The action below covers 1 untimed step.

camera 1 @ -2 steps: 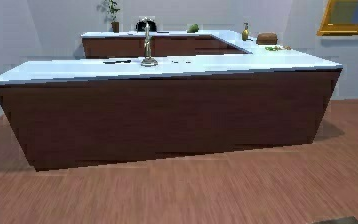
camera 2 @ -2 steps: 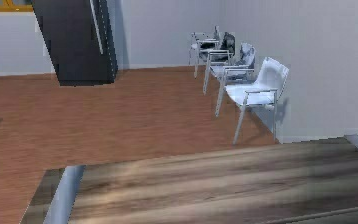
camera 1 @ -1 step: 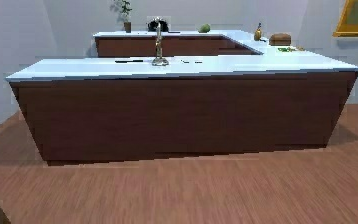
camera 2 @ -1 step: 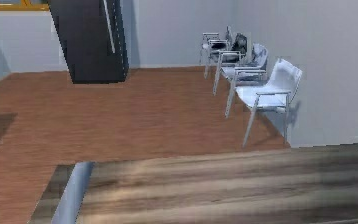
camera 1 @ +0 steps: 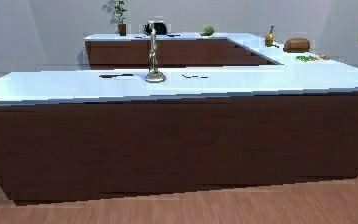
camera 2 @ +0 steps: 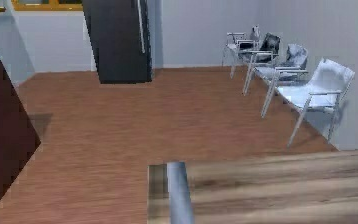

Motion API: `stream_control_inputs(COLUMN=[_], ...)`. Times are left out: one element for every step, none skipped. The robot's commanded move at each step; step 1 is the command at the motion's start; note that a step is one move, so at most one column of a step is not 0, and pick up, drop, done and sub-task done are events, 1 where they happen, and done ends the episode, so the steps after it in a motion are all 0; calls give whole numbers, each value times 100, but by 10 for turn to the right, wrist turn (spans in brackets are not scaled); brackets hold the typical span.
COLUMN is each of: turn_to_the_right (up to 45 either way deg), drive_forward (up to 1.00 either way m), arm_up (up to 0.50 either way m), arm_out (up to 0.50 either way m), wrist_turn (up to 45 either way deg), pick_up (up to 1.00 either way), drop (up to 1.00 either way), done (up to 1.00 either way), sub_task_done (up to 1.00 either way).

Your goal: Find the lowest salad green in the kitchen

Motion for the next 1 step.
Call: stream_control_inputs(turn_to_the_right=[-450], drive_forward=[0], arm_up=[0], arm_out=[0], wrist_turn=[0], pick_up=[0], drop=[0], done=[0], sub_task_done=[0])
